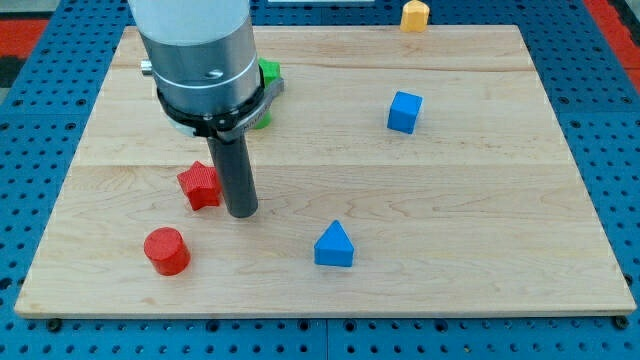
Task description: Push the green circle into the green star
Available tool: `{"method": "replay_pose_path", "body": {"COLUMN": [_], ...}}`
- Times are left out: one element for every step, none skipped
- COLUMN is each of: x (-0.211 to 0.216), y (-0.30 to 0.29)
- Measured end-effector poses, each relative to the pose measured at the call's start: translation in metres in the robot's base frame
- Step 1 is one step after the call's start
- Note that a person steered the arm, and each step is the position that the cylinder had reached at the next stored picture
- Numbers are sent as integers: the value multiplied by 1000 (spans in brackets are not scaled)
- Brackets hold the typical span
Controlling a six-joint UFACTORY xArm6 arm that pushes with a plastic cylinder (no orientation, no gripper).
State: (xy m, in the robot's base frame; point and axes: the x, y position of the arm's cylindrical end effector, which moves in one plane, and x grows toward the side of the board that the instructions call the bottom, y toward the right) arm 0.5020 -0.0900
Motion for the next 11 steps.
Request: {"method": "replay_pose_path", "body": {"x": [-34,-61,-81,-108,-126,-131,-139,-151,-160,-161,-167], "y": [-1,-1,-1,-1,-1,-5,-7,-7,-16,-52,-60]}}
